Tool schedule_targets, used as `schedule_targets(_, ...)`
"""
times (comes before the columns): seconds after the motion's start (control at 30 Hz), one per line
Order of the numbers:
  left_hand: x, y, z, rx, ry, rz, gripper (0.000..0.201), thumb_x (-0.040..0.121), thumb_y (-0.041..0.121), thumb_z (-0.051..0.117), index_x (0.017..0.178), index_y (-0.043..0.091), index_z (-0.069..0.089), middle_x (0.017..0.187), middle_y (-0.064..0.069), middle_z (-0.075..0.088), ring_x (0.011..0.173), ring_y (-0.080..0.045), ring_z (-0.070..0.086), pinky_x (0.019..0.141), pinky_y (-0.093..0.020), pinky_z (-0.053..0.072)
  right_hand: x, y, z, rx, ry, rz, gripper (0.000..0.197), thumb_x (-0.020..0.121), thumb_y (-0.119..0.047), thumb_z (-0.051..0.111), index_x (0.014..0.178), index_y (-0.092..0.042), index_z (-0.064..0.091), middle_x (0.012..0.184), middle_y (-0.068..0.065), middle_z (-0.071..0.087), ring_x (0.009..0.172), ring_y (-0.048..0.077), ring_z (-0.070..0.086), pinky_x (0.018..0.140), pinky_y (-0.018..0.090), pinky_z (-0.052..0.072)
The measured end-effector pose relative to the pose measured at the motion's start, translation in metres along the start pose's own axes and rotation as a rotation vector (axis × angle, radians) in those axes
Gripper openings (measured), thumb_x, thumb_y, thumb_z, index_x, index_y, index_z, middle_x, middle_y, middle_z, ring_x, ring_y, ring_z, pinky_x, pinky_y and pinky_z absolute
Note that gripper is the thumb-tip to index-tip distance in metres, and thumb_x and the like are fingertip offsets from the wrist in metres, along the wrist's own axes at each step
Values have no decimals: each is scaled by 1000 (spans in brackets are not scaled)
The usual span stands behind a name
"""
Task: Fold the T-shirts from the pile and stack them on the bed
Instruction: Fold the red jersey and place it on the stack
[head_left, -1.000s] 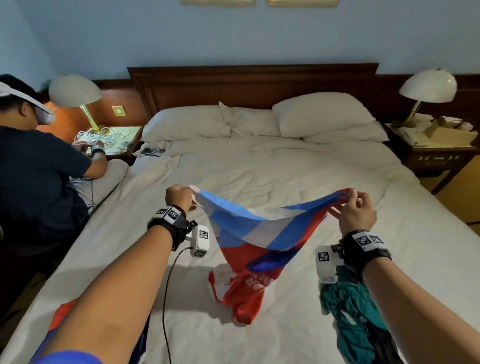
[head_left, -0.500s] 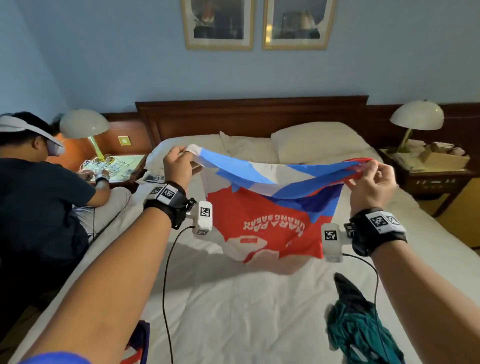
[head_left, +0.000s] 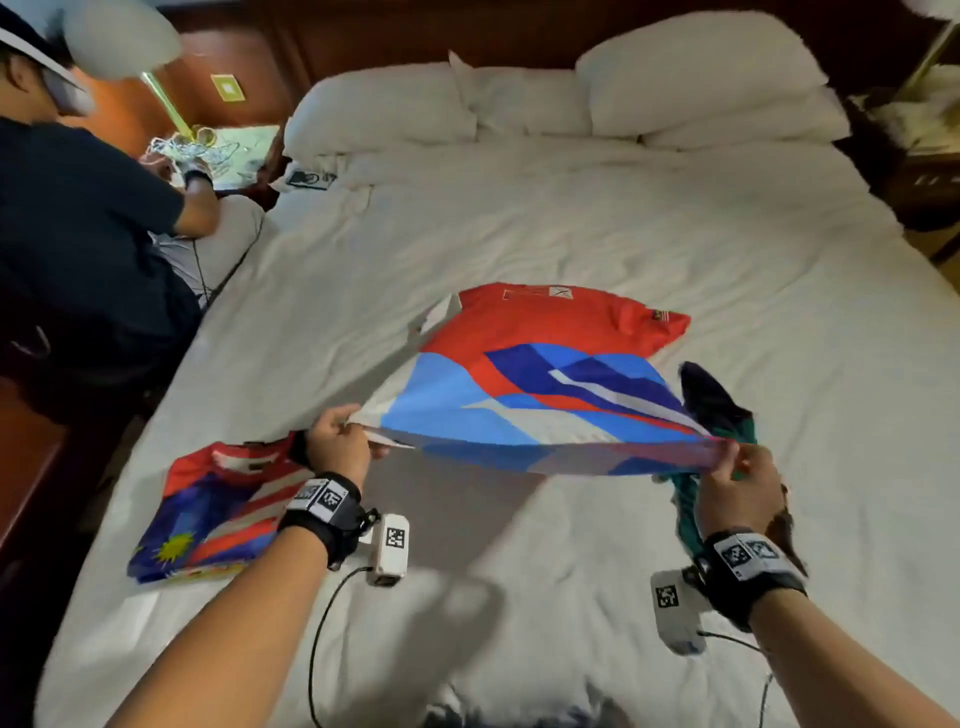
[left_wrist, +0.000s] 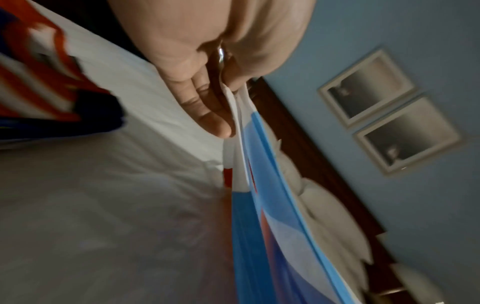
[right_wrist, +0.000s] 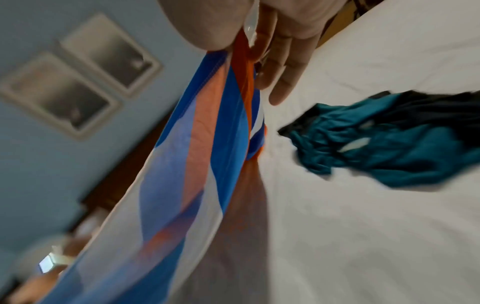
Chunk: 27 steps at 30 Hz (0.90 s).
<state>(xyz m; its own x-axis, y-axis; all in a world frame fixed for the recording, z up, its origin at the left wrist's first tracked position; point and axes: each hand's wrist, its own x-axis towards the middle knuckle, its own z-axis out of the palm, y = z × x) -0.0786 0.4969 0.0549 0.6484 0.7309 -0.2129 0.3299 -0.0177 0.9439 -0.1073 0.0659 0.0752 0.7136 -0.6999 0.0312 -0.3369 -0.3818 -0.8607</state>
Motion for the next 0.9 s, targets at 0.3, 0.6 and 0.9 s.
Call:
schedule_targets(0.3,-25,-189,-81,610,-167,-13,51,85,-1,42,94,44,65,105,-7,72,72,-39,71,69,-53,61,-80,148,-21,-459,-270,203,48,70,-25,38,98,-3,70,93,32,68,91,51,64,86,49,49)
schedule_targets(0.6,-47,-248,-118,813,-343,-122,42,81,-8,52,112,20,61,108,-15,70,102,-35,66,88,-42,54,-120,208,-26,-553,-282,435,29,86,6,58,110,-9,66,106,23,72,107,43,60,91,38,43)
schedule_targets(0.9,-21,-253,-62,879,-257,-246,45,100,48,43,116,8,58,119,-21,63,110,-39,58,89,-43,43,-90,222,31,-563,-249,489,63,86,-48,42,117,3,62,123,33,60,115,49,55,97,52,44)
